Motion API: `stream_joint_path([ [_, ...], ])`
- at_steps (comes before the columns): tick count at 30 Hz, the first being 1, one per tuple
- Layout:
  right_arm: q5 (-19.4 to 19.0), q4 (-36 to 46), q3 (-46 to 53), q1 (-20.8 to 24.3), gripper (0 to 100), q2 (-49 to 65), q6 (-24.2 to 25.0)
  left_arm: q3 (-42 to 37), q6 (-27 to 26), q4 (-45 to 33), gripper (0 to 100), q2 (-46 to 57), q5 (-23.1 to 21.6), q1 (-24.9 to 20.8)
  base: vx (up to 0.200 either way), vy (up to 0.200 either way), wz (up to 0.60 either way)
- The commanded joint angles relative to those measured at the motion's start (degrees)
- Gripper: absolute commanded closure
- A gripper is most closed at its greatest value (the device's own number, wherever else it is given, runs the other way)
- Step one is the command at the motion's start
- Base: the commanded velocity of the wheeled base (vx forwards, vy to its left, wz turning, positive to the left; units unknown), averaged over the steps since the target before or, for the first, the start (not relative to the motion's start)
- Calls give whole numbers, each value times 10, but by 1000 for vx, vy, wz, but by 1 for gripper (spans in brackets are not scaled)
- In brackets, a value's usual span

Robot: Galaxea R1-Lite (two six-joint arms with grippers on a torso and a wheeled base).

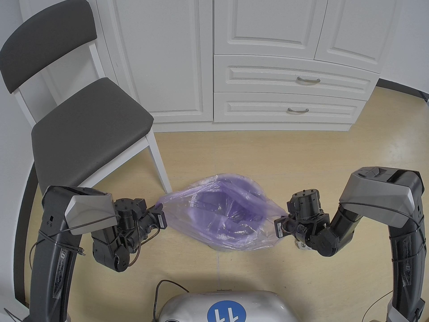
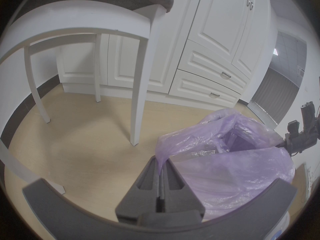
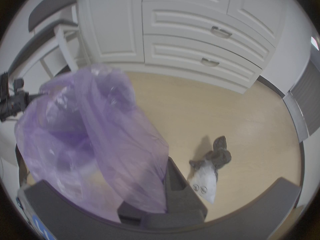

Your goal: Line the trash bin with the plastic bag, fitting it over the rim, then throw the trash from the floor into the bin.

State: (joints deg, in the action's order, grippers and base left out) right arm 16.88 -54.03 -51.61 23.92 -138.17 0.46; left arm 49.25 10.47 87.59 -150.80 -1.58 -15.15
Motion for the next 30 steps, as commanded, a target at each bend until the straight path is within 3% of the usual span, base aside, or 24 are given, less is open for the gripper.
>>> stream_joint_path([
  [1, -3, 34, 37, -7, 100, 21, -36, -21, -5, -3, 100, 3, -3, -8, 0, 0, 0],
  [8, -4, 59, 46, -3, 100, 20, -46, -59, -21, -11, 100, 17, -40, -7, 0, 0, 0],
  [14, 0, 47, 15, 9, 100, -20, -36, -22, -26, -6, 100, -22, -37, -12, 0, 0, 0],
  [23, 4, 47, -28, 17, 100, -47, 8, 24, -33, -10, 100, -27, 34, -18, 0, 0, 0],
  [30, 5, 46, -30, 16, 100, -46, 9, 27, -34, -12, 100, -20, 37, -13, 0, 0, 0],
])
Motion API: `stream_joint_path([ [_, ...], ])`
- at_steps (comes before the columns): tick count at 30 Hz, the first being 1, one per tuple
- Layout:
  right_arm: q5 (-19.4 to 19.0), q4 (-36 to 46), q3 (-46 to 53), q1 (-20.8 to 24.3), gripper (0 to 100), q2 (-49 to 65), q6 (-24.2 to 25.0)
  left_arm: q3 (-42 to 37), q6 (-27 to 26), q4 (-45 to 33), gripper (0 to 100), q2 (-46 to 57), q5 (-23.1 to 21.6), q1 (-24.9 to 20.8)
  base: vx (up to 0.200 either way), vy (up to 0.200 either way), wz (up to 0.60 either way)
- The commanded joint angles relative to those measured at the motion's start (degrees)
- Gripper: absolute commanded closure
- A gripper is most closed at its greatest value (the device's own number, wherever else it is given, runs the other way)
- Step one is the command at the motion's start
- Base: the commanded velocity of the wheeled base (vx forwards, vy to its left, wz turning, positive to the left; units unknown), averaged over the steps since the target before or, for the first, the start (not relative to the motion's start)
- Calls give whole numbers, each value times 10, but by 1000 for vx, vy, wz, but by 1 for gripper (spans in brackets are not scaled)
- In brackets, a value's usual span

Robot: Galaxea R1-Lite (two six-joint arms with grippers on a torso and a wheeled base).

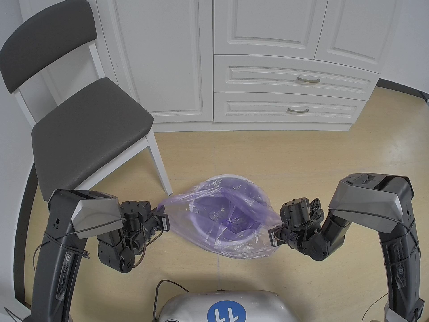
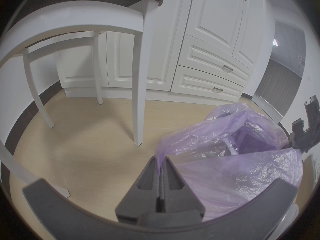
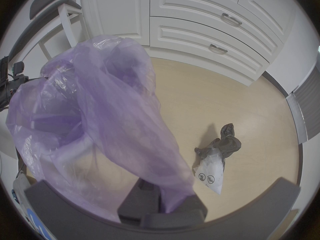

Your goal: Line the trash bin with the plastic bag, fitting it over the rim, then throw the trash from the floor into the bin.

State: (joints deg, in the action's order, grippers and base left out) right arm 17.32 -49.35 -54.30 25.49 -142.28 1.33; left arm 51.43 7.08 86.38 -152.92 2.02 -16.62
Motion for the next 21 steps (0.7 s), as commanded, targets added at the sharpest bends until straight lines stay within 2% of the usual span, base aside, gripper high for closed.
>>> stream_joint_path([
  [1, 5, -5, -9, 0, 100, -8, 2, 10, -1, -1, 100, 0, 1, 5, 0, 0, 0],
  [6, 30, -26, -25, 0, 100, -22, 7, 21, -3, -2, 100, -6, 1, 13, 0, 0, 0],
  [11, 30, -29, -11, 0, 100, -15, 4, 6, -3, 5, 100, -1, 0, 4, 0, 0, 0],
  [12, 30, -29, -9, 0, 0, -12, 4, 2, -3, 6, 100, 0, 0, 3, 0, 0, 0],
  [17, 14, -29, 56, -8, 0, 48, -18, -10, -3, 12, 100, 7, 0, -2, 0, 0, 0],
  [19, -26, -29, 96, -19, 0, 90, -48, -18, -3, 11, 100, 14, -1, -6, 0, 0, 0],
  [21, -55, -29, 114, -26, 0, 116, -54, -22, -3, 12, 100, 21, 0, -7, 0, 0, 0],
])
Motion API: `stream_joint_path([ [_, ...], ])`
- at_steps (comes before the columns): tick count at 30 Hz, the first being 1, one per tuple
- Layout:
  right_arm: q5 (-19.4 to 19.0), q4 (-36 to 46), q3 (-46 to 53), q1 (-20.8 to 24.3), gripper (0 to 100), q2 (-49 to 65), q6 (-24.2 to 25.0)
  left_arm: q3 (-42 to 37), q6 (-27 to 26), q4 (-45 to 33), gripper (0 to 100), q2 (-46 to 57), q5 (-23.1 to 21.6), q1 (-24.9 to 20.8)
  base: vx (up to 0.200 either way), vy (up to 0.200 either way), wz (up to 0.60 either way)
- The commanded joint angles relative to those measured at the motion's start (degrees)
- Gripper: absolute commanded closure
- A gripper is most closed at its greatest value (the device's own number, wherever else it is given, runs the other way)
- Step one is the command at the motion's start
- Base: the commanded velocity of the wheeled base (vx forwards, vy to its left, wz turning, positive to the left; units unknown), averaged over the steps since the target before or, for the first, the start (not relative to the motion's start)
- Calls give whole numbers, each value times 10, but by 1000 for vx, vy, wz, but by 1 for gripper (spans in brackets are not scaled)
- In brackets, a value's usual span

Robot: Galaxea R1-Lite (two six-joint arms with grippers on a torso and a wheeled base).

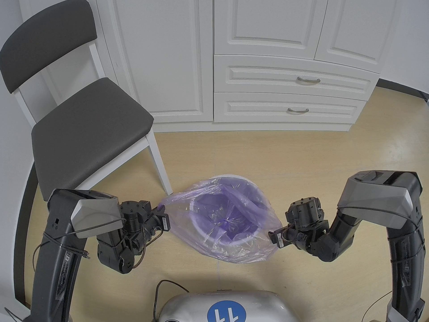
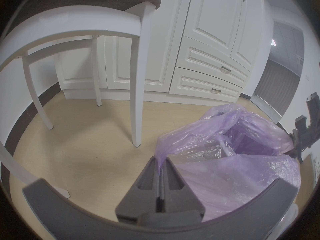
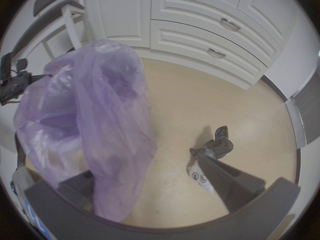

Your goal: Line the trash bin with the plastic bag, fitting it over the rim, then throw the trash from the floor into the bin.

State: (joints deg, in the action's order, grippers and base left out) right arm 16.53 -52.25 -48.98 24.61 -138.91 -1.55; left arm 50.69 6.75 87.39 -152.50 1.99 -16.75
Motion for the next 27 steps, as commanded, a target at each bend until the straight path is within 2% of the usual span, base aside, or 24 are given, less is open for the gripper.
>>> stream_joint_path([
  [1, -54, 0, 64, -19, 0, 87, -25, -16, 0, 1, 100, 19, -1, -6, 0, 0, 0],
  [4, -141, 0, 78, -38, 0, 116, -15, -32, 0, 1, 100, 37, -2, -11, 0, 0, 0],
  [8, -228, 0, 81, -60, 0, 122, 15, -50, 0, -2, 100, 43, -5, -21, 0, 0, 0],
  [9, -228, 0, 81, -60, 0, 122, 15, -50, 0, -2, 100, 43, -5, -21, 0, 0, 0],
  [10, -251, 0, 80, -67, 0, 121, 29, -51, 0, -7, 100, 41, -5, -24, 0, 0, 0],
  [16, -276, 0, 75, -81, 0, 95, 33, -44, -1, -10, 100, 27, -5, -21, 0, 0, 0],
  [18, -298, 0, 68, -87, 0, 81, 43, -38, -1, -10, 100, 20, -5, -18, 0, 0, 0],
  [19, -326, 0, 66, -94, 0, 76, 52, -33, -1, -11, 100, 14, -5, -14, 0, 0, 0],
  [20, -336, 0, 66, -96, 0, 74, 55, -31, -1, -11, 100, 12, -5, -12, 0, 0, 0],
  [21, -392, -2, 66, -108, 0, 69, 76, -24, -1, -15, 100, 5, -5, -4, 0, 0, 0],
  [22, -409, -3, 67, -113, 0, 67, 82, -21, -1, -17, 100, 2, -5, -2, 0, 0, 0],
  [23, -464, -15, 67, -129, 0, 57, 104, -14, -1, -26, 100, -2, -5, 4, 0, 0, 0],
  [24, -464, -15, 67, -129, 0, 57, 104, -14, -1, -26, 100, -2, -5, 4, 0, 0, 0],
  [25, -498, -34, 70, -146, 0, 47, 117, -9, 0, -35, 100, -2, -6, 8, 0, 0, 0],
  [27, -512, -52, 74, -156, 0, 38, 123, -7, -1, -42, 100, -2, -6, 11, 0, 0, 0],
])
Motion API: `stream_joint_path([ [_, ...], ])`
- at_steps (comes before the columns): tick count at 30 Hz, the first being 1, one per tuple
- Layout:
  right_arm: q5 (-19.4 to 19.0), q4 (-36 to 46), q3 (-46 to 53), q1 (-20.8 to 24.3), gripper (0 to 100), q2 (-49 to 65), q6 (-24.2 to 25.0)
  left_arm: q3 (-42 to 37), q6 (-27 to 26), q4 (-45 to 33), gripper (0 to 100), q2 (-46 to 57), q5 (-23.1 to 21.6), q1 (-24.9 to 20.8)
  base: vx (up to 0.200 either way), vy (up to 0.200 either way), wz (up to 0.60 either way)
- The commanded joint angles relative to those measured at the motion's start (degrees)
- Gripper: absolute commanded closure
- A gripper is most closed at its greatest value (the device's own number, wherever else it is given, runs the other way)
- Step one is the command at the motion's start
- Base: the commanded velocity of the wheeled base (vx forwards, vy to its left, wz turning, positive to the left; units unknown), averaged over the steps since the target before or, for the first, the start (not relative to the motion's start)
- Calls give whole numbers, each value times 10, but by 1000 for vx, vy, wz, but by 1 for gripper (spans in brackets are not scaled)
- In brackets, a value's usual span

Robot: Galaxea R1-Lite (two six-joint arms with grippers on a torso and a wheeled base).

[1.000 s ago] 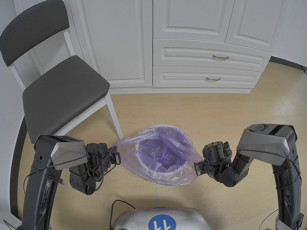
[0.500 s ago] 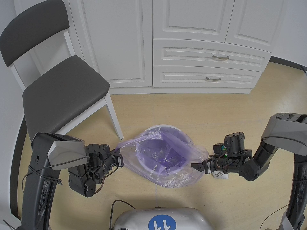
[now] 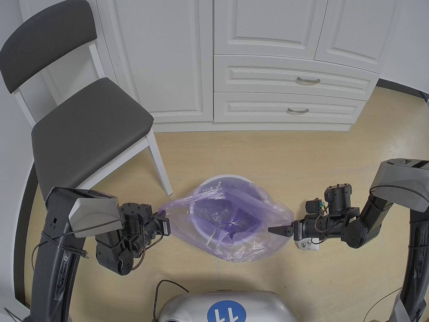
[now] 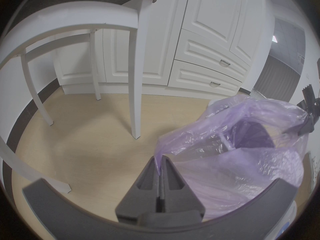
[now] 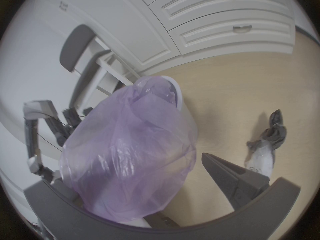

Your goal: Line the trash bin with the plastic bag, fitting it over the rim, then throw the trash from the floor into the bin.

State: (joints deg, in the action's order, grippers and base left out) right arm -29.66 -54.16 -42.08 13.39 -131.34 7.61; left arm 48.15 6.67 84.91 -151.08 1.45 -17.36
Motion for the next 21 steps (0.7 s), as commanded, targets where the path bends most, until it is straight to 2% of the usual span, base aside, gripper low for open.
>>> stream_joint_path([
  [1, -60, -52, 9, -52, 0, -44, 36, 19, 0, -17, 100, -16, 0, 17, 0, 0, 0],
  [3, -97, -99, 25, -64, 0, -50, 59, 22, 1, -21, 100, -17, 0, 21, 0, 0, 0],
  [6, -124, -136, 32, -76, 0, -54, 79, 26, 1, -29, 100, -17, 0, 24, 0, 0, 0],
  [10, -129, -160, 34, -86, 0, -60, 92, 27, 1, -32, 100, -17, 0, 29, 0, 0, 0],
  [11, -137, -175, 36, -99, 0, -61, 108, 29, 1, -32, 100, -18, 0, 30, 0, 0, 0],
  [16, -171, -178, 38, -121, 0, -58, 109, 30, 1, -33, 100, -19, 0, 29, 0, 0, 0],
  [21, -173, -187, 45, -124, 0, -50, 106, 29, 1, -33, 100, -18, 0, 29, 0, 0, 0],
])
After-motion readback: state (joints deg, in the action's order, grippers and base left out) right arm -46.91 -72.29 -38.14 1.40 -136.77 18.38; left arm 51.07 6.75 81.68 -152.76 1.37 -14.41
